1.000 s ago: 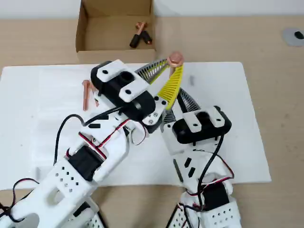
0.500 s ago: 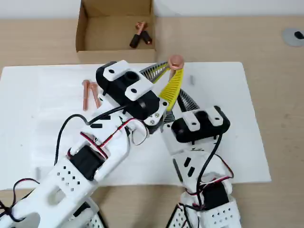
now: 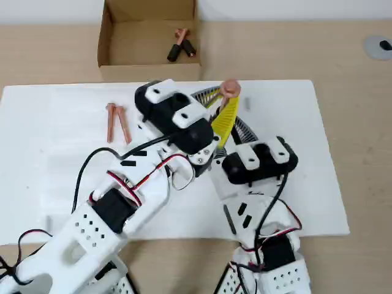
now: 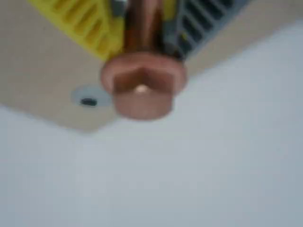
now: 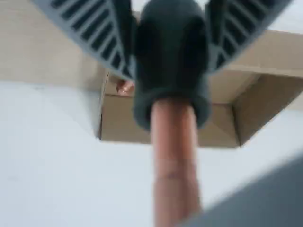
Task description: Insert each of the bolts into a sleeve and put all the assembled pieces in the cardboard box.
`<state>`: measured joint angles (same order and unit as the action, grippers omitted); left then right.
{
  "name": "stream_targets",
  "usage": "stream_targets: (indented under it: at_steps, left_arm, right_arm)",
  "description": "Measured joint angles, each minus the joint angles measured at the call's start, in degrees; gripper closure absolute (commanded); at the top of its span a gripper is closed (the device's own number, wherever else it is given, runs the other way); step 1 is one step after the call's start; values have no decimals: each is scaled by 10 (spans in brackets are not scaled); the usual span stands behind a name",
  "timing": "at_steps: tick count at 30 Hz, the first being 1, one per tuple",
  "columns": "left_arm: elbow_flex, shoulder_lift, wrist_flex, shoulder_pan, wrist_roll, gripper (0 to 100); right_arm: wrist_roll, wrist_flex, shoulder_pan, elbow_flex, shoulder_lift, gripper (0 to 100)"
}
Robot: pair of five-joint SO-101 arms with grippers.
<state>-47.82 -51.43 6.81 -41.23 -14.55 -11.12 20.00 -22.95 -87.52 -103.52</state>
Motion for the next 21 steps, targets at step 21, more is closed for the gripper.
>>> stream_targets:
  at_steps: [21]
  left_arm:
    - [-1, 0, 84, -5, -2, 947]
  right_arm:
    - [1, 0, 0, 2, 0, 989]
